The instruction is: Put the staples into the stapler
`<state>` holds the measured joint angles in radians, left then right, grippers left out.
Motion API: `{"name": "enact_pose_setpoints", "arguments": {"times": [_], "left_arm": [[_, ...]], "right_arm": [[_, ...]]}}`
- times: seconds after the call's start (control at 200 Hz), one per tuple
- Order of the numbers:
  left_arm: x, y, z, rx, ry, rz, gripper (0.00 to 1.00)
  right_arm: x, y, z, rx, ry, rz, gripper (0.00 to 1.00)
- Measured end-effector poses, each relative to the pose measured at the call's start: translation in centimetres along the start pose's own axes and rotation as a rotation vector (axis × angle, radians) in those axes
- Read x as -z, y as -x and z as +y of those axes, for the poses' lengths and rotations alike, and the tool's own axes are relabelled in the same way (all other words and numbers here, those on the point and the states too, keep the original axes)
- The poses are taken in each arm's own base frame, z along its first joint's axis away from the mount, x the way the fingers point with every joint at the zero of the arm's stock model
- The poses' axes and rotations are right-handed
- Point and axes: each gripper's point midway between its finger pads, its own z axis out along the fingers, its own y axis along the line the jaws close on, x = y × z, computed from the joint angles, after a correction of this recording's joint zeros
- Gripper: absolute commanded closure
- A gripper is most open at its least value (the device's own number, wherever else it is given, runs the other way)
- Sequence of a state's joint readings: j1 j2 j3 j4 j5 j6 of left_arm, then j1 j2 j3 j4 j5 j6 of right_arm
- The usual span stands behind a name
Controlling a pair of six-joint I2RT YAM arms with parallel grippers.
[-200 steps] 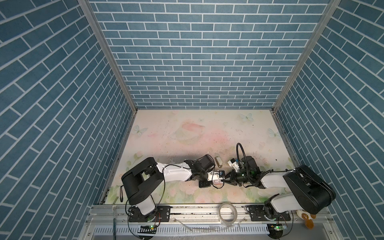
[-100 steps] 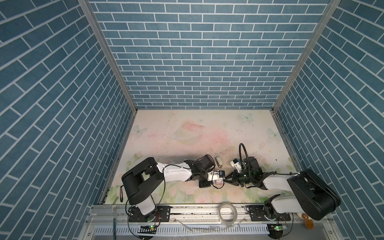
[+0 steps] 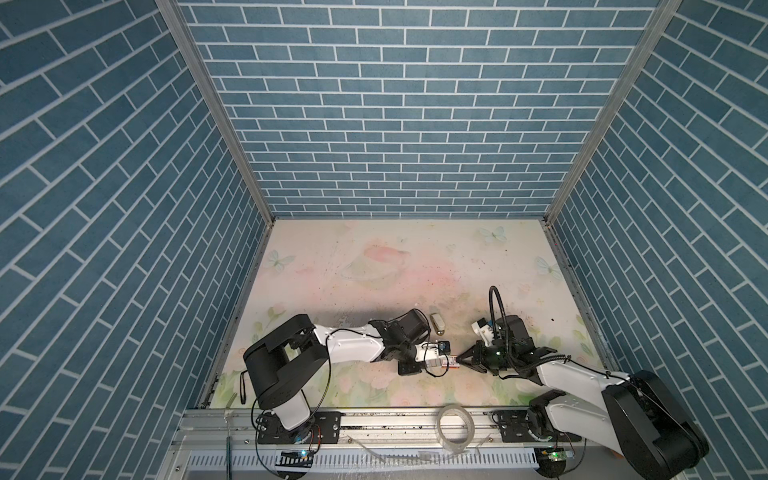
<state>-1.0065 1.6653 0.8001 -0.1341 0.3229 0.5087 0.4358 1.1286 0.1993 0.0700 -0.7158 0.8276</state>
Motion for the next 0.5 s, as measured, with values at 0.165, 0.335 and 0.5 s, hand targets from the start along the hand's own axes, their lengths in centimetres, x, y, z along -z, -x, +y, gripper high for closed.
{"name": "enact_pose_setpoints", "arguments": {"times": [0.165, 0.335, 0.5], "left_arm": [[0.0, 0.0, 0.0, 0.000, 0.000, 0.000, 0.73], [0.0, 0.0, 0.0, 0.002, 0.000, 0.000, 0.70], [0.0, 0.0, -0.1, 0.007, -0.004, -0.002, 0.64]], "right_arm": [[0.7, 0.2, -0.9, -0.014, -0.054, -0.033, 0.94], [1.2, 0.2, -1.7, -0.028, -0.092, -0.053, 0.80], [1.4, 0.7, -1.2, -0.008, -0.082, -0.062, 0.72]]}}
